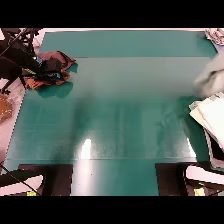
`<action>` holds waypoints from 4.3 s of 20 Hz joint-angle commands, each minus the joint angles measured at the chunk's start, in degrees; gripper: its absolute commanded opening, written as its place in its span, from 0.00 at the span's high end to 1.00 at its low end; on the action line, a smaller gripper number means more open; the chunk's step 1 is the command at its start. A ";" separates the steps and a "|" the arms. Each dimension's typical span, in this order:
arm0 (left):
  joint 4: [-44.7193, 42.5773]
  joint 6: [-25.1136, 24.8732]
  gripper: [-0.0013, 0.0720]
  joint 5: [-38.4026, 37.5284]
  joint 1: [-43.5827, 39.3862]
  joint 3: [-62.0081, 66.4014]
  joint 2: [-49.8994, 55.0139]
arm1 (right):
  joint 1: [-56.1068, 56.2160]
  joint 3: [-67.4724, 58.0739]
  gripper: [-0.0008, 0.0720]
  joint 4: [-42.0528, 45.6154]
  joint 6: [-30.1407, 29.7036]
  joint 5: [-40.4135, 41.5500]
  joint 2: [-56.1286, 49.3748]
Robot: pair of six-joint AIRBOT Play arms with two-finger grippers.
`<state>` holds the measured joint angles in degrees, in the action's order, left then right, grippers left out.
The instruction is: Fold the shirts.
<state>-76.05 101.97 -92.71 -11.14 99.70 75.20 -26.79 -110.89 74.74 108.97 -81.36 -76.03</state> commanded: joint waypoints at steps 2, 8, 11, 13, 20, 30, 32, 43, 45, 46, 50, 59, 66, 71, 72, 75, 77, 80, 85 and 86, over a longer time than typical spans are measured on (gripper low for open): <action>1.95 0.04 0.50 1.36 0.00 0.04 -0.02 | -15.21 -1.81 0.96 -9.62 1.68 -3.37 0.52; 1.99 0.20 0.50 0.90 0.00 0.07 -0.02 | -19.76 -8.35 0.96 -10.99 4.02 -5.90 -0.09; 1.99 0.15 0.50 0.20 0.00 0.07 -0.02 | -19.58 -4.26 0.96 -14.88 5.44 -5.66 2.32; 1.99 0.13 0.50 0.28 0.00 0.04 -0.02 | -17.99 -6.23 0.96 -15.13 6.60 -6.12 2.56; 2.54 0.00 0.50 0.24 0.00 0.04 -0.02 | -18.64 -1.81 0.96 -5.27 13.86 -8.72 9.29; 4.61 0.00 0.50 2.10 0.00 0.07 -0.02 | -34.99 13.16 0.96 3.45 12.63 -17.22 16.13; 5.03 0.02 0.50 2.64 0.00 0.07 -0.02 | -37.13 17.46 0.96 6.78 10.84 -18.34 16.13; 9.57 1.53 0.50 4.87 0.00 0.07 -0.02 | -40.30 45.33 0.95 29.90 7.34 -5.79 9.27; 9.86 1.53 0.50 4.81 0.00 0.07 -0.02 | -40.30 43.65 0.76 35.50 7.28 -7.26 6.84; 9.97 1.53 0.50 4.92 0.00 0.07 -0.02 | -40.30 40.94 0.48 36.28 6.64 -8.26 5.81; 10.84 1.51 0.50 5.27 0.00 0.07 -0.02 | -37.33 22.01 0.23 33.53 3.23 -10.56 3.82; 12.22 -4.81 0.50 6.88 0.00 0.00 -0.90 | -14.45 -4.42 0.24 4.79 -4.22 2.73 9.07; -2.25 -9.92 0.93 23.76 -1.44 -22.03 -28.46 | 21.66 37.48 0.69 -17.73 -37.48 15.63 29.51; -5.27 -3.10 0.93 35.58 -1.44 -60.37 -56.37 | 41.16 71.01 0.95 -17.64 -40.98 35.78 45.11; -5.27 -2.29 0.93 36.74 -1.44 -65.61 -60.61 | 43.30 75.45 0.95 -17.64 -40.98 38.16 47.12; -4.94 -1.27 0.93 34.88 -1.44 -73.07 -66.53 | 46.58 84.70 0.95 -17.70 -40.89 41.77 52.52; -3.54 -1.07 0.93 30.51 -1.44 -73.20 -66.31 | 46.82 88.28 0.95 -17.84 -40.83 42.21 56.08; -3.17 -1.05 0.93 30.40 -1.44 -73.20 -66.31 | 46.82 91.47 0.95 -17.75 -40.85 42.36 60.74; -3.17 -1.05 0.93 32.92 -1.44 -73.20 -66.31 | 46.82 95.19 0.95 -17.77 -40.85 43.56 68.87; -3.17 -1.05 0.93 33.70 -1.44 -73.20 -66.31 | 46.82 95.27 0.95 -17.73 -40.85 43.28 70.23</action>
<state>-79.29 100.84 -60.66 -12.58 26.76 9.10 19.88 -17.41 57.01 68.10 -38.68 -9.98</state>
